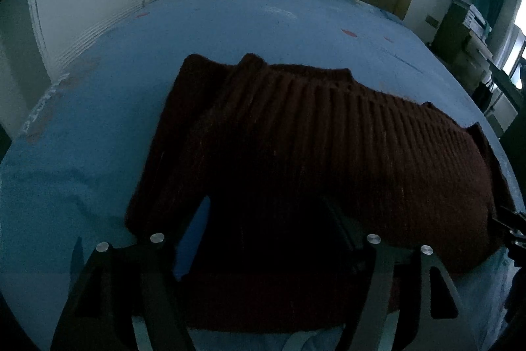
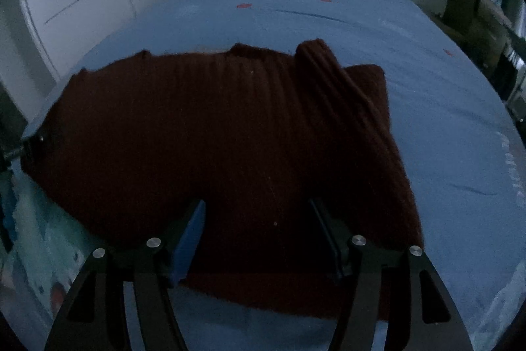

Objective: Fold small clothes

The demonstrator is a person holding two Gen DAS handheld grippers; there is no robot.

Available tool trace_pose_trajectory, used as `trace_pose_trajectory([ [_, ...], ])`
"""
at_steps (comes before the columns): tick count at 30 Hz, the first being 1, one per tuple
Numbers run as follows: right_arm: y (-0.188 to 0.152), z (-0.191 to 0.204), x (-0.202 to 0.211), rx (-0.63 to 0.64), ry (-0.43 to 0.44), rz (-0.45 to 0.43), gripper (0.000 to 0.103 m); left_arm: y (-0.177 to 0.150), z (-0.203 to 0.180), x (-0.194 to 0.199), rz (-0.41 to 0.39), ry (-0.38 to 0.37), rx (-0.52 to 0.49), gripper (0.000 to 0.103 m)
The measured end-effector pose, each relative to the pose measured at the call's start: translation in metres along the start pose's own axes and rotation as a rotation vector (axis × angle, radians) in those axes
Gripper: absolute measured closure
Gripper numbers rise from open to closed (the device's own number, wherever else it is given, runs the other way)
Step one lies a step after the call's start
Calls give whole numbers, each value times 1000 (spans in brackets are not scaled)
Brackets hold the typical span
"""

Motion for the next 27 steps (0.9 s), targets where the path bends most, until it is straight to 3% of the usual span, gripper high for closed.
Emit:
trace_pose_trajectory([
  [16,-20,0,0,-39,-12,25,38,-15,6,10,-44,-10,35,28],
  [21,-9,5,1,-26,-34,59,38,-16,7,10,-60,-18,39,25],
  [27,16,23,7,37,-75,9,37,-20,5,10,-75,-20,33,22],
])
Point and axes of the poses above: each gripper's, at about its wrist camera, not at the fingertips, and x roughly against the way its jaws point, z to its left, y to its top, the point moved 4 cm from there along -x, roughly the way its jaws point, and after that the axes turned 12 degrees about x, right-handed, at the moved point
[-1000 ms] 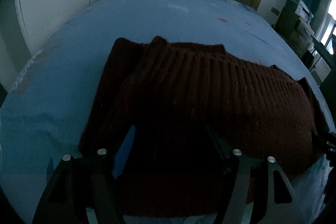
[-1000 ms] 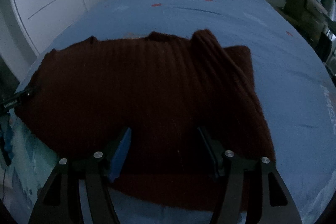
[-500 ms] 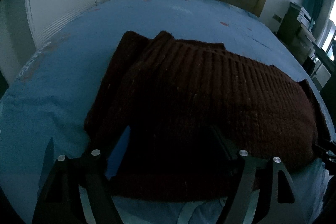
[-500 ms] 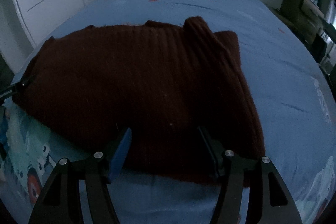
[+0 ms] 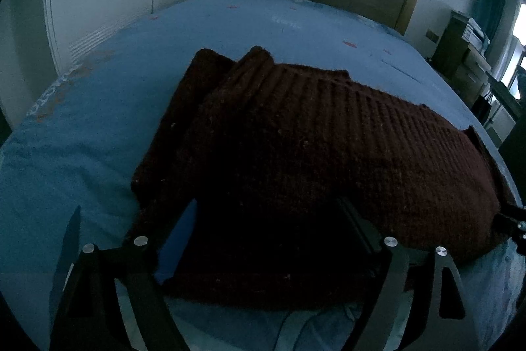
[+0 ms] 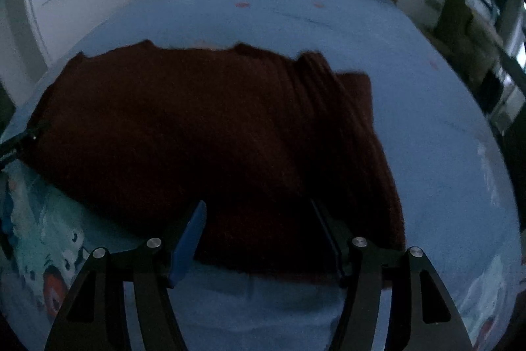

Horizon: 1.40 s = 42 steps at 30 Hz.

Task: Fold small clothes
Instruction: 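Release the sweater from the right tool and withdraw it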

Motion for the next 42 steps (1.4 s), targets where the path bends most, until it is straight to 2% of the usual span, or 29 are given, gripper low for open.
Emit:
trace_pose_trajectory([
  [10,-6,5,-22,-11,-6,14,34,1,1,2,3,3,-2,21],
  [16,-17,-2,-17,-22,8,30,34,1,-1,5,19,10,10,20],
  [20,-24,-5,-14,-38,11,41,34,-3,-4,7,38,21,0,14],
  [29,-33,-14,-4,-72,25,68,34,-4,-7,13,73,43,-11,14],
  [36,-42,-18,11,-88,22,83,34,-10,-4,26,111,27,-17,14],
  [42,-55,-23,24,-128,27,83,34,-23,15,37,177,-12,75,14],
])
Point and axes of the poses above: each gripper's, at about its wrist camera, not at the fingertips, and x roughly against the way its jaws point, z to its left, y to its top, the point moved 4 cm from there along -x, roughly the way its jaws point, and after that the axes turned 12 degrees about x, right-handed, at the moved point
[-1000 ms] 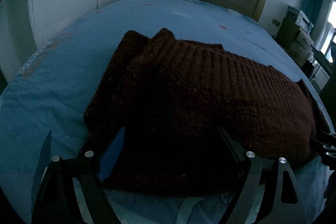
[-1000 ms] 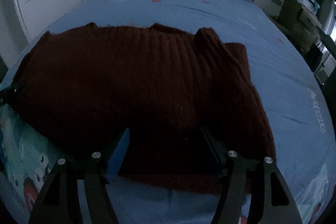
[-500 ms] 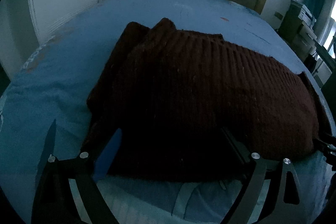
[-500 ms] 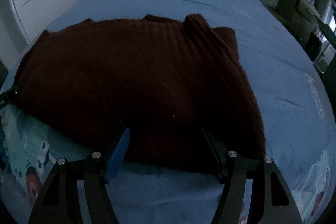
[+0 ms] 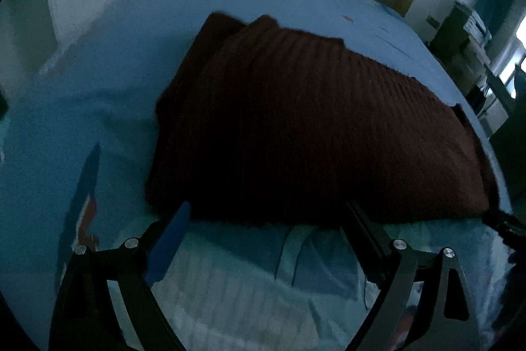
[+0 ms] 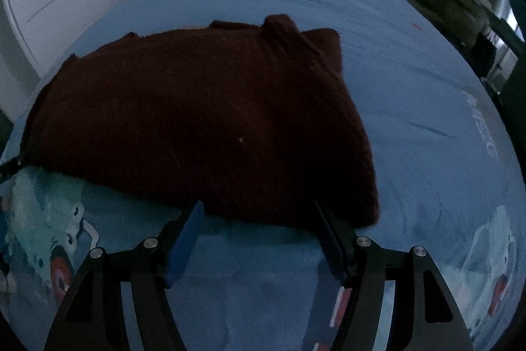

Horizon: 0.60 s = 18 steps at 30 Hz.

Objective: Fold small clothes

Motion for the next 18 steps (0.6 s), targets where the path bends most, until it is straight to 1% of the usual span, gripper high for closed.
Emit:
trace_pose_trajectory([
  [2,-6,-1,5,-6,-1,-1,34,-4,7,1,17,-5,35,14],
  [4,-11,-2,8,-14,0,-1,34,-8,12,6,17,-9,57,14],
  [7,-18,-5,13,-39,4,-5,34,-11,17,14,21,-42,89,14],
  [10,-27,-9,18,-67,10,-7,34,-7,22,21,26,-103,148,14],
  [14,-35,-15,22,-98,16,-13,34,7,34,23,41,-230,290,14],
  [16,-39,-19,25,-118,19,-17,34,13,38,21,46,-258,332,14],
  [18,-42,-21,27,-131,21,-17,34,20,41,16,41,-264,353,14],
])
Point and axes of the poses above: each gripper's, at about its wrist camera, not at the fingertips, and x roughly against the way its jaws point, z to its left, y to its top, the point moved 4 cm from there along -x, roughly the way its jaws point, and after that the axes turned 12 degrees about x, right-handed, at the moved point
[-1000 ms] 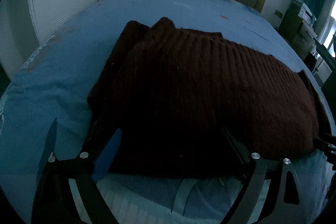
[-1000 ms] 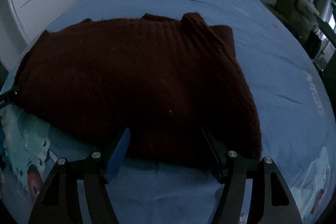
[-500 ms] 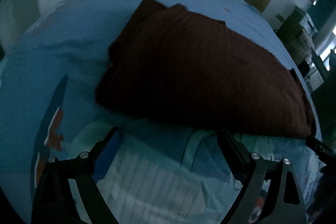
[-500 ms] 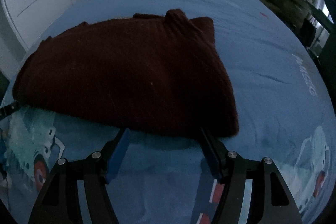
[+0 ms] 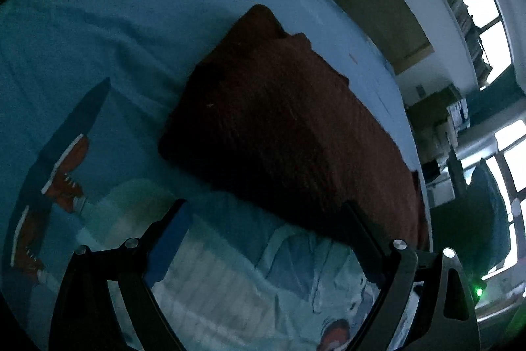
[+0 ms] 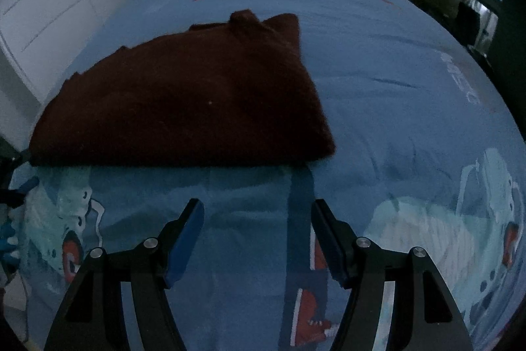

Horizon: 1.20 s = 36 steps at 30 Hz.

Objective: Fold small clothes

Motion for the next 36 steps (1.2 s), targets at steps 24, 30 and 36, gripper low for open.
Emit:
trace_pose_trajectory([
  [24,-1,-14,8,-41,-8,-21,34,101,19,-46,-63,-357,437,50],
  [30,-2,-18,9,-62,2,-35,34,98,29,-37,-50,-346,467,79],
  [36,-9,-21,12,-93,26,-55,34,104,11,-32,-52,-316,437,84],
])
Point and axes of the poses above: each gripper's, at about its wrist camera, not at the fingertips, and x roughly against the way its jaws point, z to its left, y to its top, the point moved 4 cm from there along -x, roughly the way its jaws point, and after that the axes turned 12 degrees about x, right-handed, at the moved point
